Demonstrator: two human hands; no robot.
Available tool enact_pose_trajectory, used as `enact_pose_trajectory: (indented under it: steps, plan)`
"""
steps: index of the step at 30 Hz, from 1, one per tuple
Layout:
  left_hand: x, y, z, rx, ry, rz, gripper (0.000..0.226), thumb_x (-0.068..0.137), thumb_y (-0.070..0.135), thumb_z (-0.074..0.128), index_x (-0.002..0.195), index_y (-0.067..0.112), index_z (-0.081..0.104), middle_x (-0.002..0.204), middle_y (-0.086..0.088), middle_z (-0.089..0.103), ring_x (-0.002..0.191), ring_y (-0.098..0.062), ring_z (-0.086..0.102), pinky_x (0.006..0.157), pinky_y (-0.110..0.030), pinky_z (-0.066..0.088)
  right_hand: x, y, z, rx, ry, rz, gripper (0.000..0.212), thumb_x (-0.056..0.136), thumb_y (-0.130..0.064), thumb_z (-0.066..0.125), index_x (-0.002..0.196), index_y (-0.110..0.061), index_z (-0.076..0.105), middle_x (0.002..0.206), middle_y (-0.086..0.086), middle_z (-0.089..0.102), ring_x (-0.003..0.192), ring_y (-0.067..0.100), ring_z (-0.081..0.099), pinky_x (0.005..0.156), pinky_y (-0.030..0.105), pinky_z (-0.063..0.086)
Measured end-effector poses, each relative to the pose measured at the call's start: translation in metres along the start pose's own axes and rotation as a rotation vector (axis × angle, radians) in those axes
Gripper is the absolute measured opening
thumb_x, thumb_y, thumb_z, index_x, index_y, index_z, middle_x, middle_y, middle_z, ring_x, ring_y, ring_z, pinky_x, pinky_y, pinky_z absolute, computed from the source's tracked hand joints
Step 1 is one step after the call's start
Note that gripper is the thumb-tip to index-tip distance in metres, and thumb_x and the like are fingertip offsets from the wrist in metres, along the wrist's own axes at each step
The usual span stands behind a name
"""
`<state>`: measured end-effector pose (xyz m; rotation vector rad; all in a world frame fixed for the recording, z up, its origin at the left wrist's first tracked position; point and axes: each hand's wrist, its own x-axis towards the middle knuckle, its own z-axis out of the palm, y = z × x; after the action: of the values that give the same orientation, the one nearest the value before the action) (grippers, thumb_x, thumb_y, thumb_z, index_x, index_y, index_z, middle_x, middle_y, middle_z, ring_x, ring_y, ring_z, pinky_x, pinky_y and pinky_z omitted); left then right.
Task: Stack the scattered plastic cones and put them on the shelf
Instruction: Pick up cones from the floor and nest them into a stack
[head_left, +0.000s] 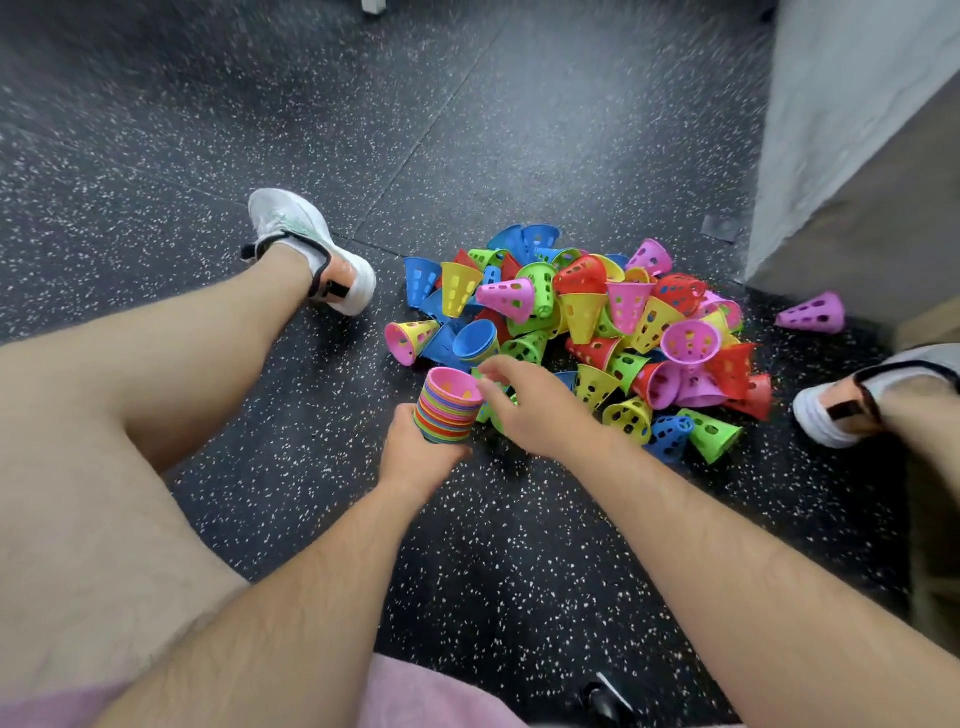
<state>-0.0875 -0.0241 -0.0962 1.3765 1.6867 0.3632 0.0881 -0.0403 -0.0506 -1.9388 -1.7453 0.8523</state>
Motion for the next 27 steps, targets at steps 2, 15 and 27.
enact_pose_trajectory:
  steps: [2,15,27]
  plan:
    - [-0.003,-0.004,0.003,0.024,-0.008,-0.029,0.063,0.061,0.024,0.091,0.110,0.018,0.051,0.099,-0.004,0.068,0.089,-0.024,0.068,0.081,-0.038,0.056,0.000,0.009,0.005,-0.032,0.072,0.079,0.033,0.103,-0.036,0.046,0.131,-0.021,0.057,0.125,-0.003,0.063,0.117,0.017,0.056,0.098,0.040,0.049]
    - [0.017,-0.014,0.007,0.060,-0.024,-0.081,0.064,0.062,0.022,0.092,0.108,0.018,0.047,0.098,-0.004,0.067,0.088,-0.024,0.068,0.079,-0.036,0.054,0.059,0.022,0.046,-0.341,0.046,0.323,0.042,0.101,-0.036,0.054,0.137,-0.014,0.053,0.135,0.010,0.048,0.131,0.029,0.037,0.105,0.043,0.040]
    - [0.019,-0.024,0.007,0.076,-0.048,-0.093,0.062,0.063,0.023,0.091,0.108,0.017,0.049,0.096,-0.002,0.065,0.088,-0.024,0.065,0.078,-0.034,0.049,0.039,0.042,0.038,-0.081,0.173,0.258,0.022,0.106,-0.029,0.045,0.117,-0.020,0.062,0.106,0.002,0.054,0.103,0.025,0.051,0.078,0.037,0.043]
